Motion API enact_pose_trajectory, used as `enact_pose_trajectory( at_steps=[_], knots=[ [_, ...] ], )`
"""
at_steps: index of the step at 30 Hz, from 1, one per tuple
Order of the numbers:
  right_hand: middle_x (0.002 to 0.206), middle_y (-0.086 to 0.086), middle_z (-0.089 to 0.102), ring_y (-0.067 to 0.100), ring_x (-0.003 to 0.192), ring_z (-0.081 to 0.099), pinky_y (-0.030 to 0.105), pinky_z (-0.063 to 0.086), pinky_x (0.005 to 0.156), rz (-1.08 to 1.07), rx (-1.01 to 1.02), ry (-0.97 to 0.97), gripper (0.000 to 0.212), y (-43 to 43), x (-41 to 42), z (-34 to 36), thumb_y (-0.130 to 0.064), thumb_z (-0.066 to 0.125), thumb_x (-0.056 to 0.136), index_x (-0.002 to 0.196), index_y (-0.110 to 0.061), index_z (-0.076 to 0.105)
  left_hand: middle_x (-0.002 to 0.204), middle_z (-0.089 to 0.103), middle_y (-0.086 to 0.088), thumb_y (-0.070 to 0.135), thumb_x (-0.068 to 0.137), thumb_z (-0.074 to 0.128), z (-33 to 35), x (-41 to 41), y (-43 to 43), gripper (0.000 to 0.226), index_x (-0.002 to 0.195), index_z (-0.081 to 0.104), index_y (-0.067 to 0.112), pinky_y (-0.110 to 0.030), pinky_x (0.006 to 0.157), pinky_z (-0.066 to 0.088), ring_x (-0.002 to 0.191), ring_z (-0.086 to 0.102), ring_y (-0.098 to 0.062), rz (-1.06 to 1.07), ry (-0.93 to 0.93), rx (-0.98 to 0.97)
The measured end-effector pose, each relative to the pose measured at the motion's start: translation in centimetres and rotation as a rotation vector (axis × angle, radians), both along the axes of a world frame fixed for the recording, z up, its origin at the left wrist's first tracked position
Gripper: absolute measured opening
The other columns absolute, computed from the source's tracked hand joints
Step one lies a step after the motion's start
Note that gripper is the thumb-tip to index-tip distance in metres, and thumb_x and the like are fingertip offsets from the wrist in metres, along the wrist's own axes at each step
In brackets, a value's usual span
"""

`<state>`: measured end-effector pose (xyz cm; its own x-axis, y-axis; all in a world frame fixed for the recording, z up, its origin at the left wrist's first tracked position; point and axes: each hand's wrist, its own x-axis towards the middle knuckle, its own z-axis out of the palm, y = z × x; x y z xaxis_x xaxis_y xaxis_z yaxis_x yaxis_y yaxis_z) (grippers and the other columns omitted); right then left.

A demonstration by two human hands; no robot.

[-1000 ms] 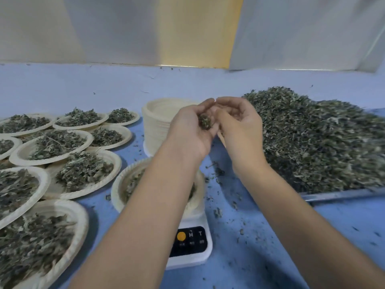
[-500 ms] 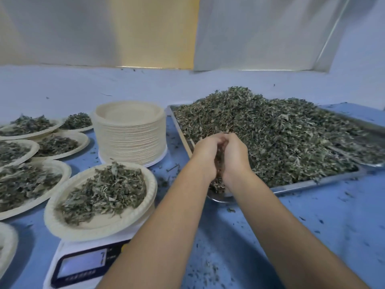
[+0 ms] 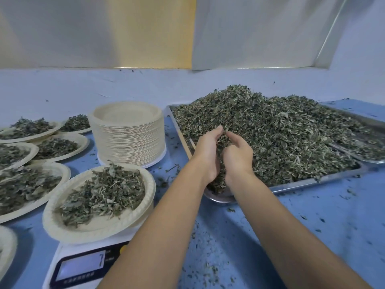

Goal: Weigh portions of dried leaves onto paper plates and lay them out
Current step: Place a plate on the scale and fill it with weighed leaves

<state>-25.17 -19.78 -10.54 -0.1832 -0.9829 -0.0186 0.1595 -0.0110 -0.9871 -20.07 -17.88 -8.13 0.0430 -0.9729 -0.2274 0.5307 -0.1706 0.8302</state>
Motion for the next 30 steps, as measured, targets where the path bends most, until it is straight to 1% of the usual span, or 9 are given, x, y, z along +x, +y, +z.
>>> enact_pose_trajectory(
  at_steps=[2,5,7,9,11,12,17,24,30],
  knots=[
    [0.136,0.004,0.051,0.014,0.108,0.051,0.022,0.045,0.076,0.007,0.01,-0.035,0.055,0.0,0.0,-0.1,0.011,0.036,0.088,0.133,-0.015,0.053,0.157,0.018,-0.003,0.035,0.097,0.046,0.0,0.2,0.1,0.057,0.149,0.025,0.022,-0.039,0.115,0.021,0.144,0.017,-0.019,0.012,0.012,0.008],
    [0.135,0.009,0.053,0.015,0.103,0.047,0.032,0.043,0.097,0.018,0.037,-0.138,0.052,0.2,0.2,0.1,0.009,0.035,0.088,0.132,-0.011,0.053,0.153,0.029,-0.002,0.036,0.1,0.039,0.1,0.4,0.5,0.052,0.147,0.03,0.015,-0.04,0.116,0.009,0.143,0.019,-0.017,0.002,-0.093,0.002],
    [0.116,0.006,0.063,0.013,0.089,0.052,0.026,0.046,0.084,0.021,0.06,-0.16,0.048,0.4,0.5,0.2,0.005,0.036,0.089,0.128,-0.013,0.059,0.151,0.033,-0.001,0.034,0.1,0.039,0.2,0.6,0.8,0.051,0.146,0.032,0.013,-0.037,0.114,0.016,0.141,0.026,-0.016,0.011,-0.076,-0.008],
    [0.09,0.001,0.062,0.01,0.072,0.052,0.02,0.043,0.062,0.025,0.055,-0.194,0.044,0.7,0.8,0.4,0.002,0.038,0.089,0.123,-0.013,0.063,0.14,0.045,-0.002,0.031,0.1,0.042,0.4,1.0,1.2,0.05,0.144,0.033,0.01,-0.03,0.096,0.039,0.121,0.049,-0.015,0.023,0.027,-0.019],
    [0.09,0.003,0.063,0.01,0.073,0.055,0.02,0.042,0.06,0.05,0.041,-0.252,0.043,1.0,1.4,0.7,0.002,0.039,0.089,0.122,-0.011,0.063,0.134,0.05,-0.002,0.028,0.1,0.043,0.7,1.5,1.8,0.047,0.142,0.036,0.007,-0.022,0.071,0.047,0.088,0.056,-0.009,0.047,0.073,-0.031],
    [0.097,0.005,0.065,0.012,0.078,0.058,0.019,0.044,0.062,0.062,0.029,-0.274,0.042,1.2,1.8,0.8,0.002,0.038,0.089,0.122,-0.01,0.063,0.139,0.048,-0.004,0.027,0.1,0.043,0.9,1.9,2.1,0.046,0.141,0.038,0.005,-0.019,0.067,0.048,0.087,0.057,-0.008,0.05,0.069,-0.041],
    [0.101,0.005,0.07,0.01,0.084,0.064,0.016,0.051,0.067,0.078,-0.082,-0.363,0.036,2.8,4.2,1.8,0.004,0.04,0.09,0.103,-0.012,0.068,0.14,0.049,-0.008,0.018,0.1,0.04,1.4,4.5,3.5,0.039,0.136,0.047,0.003,-0.026,0.098,0.043,0.126,0.049,-0.016,0.115,0.031,-0.155],
    [0.097,0.009,0.072,0.015,0.092,0.07,0.021,0.056,0.081,0.246,-0.197,-0.513,0.026,5.4,7.9,3.3,0.002,0.044,0.095,0.093,-0.008,0.068,0.121,0.061,-0.013,0.012,0.097,0.041,3.7,10.4,8.0,0.026,0.109,0.061,0.002,-0.026,0.096,0.045,0.118,0.056,-0.021,0.225,-0.012,-0.277],
    [0.091,0.005,0.072,0.012,0.087,0.071,0.024,0.056,0.083,0.38,-0.14,-0.265,0.027,6.5,10.2,1.7,-0.001,0.042,0.097,0.094,-0.008,0.067,0.118,0.065,-0.008,0.011,0.098,0.039,3.7,16.1,11.8,0.026,0.104,0.063,0.007,-0.026,0.092,0.051,0.11,0.062,-0.016,0.445,-0.193,-0.334]
  ],
)
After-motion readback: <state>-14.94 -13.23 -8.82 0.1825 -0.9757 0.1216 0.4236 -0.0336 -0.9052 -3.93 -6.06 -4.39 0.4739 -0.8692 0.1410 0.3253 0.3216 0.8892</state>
